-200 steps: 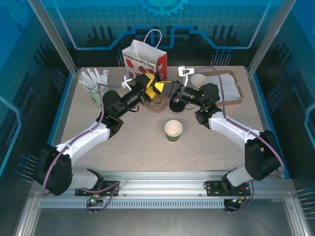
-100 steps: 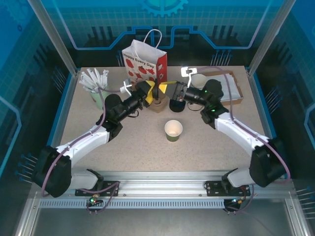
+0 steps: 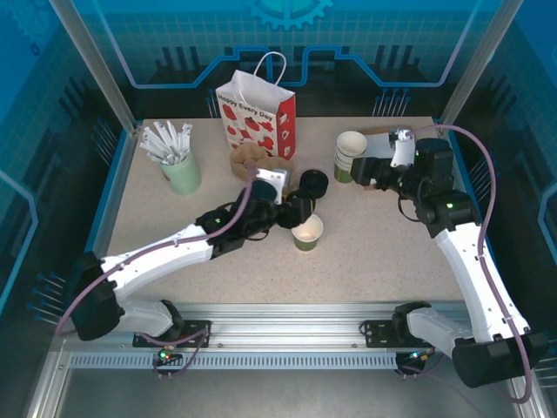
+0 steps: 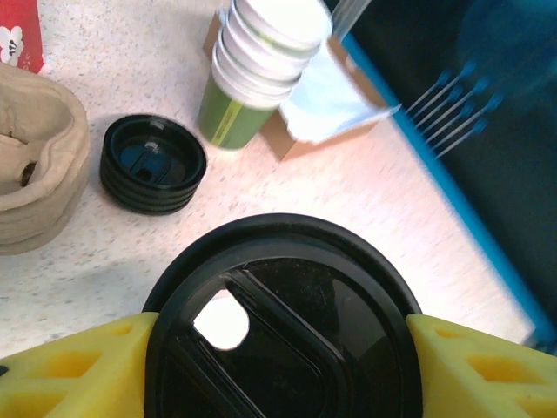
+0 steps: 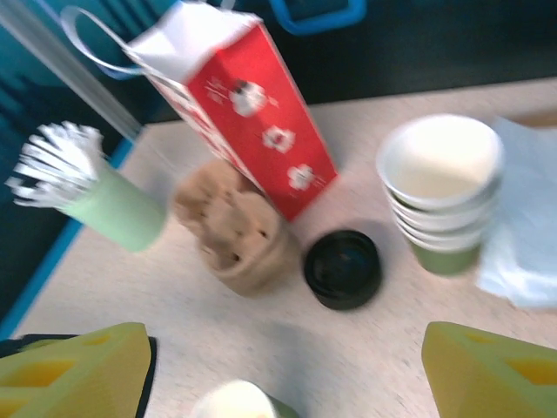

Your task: Pack the takeout coffee

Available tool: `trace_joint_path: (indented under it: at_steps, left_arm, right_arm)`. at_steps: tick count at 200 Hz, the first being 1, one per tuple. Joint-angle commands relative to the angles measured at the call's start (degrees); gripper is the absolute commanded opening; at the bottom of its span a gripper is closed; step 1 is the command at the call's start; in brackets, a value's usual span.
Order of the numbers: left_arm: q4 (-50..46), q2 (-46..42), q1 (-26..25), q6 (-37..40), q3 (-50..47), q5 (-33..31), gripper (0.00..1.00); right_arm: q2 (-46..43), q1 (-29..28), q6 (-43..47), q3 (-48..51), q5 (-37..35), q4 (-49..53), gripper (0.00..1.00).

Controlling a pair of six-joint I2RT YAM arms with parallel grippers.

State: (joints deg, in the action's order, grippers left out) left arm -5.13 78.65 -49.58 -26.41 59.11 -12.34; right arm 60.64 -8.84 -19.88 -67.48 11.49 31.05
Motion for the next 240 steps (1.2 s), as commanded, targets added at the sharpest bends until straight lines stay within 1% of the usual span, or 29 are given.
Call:
trace_joint_path:
  at_steps: [1, 43, 75, 112, 153, 240]
  left_arm:
    - [-9.0, 4.3, -1.9, 10.8, 4.0, -5.6, 0.65]
    - [-12.9, 11.2, -3.1, 12.7, 9.3, -4.9, 0.65]
    - [-14.5, 14.3, -3.5, 13.0, 11.1, -5.0, 0.65]
    - [-14.2, 15.4, -3.8, 12.6, 11.5, -3.7, 0.66]
    - [-14.4, 17.1, -4.5, 12.8, 12.1, -4.4, 0.66]
    - [-15.4, 19.1, -5.0, 13.6, 12.5, -4.6, 0.66]
  right_arm:
    - [-1.2, 1.9, 3.8, 1.4, -2.1, 6.7, 0.83]
    - [-0.5, 2.5, 4.9, 2.4, -1.1, 7.0, 0.83]
    - [0.0, 2.6, 5.5, 3.1, 0.5, 7.1, 0.83]
    - [0.4, 2.7, 5.9, 3.7, 1.8, 6.8, 0.84]
    - [1.0, 2.6, 5.8, 3.9, 3.4, 6.4, 0.84]
    - [0.8, 2.7, 5.9, 4.1, 3.8, 6.7, 0.84]
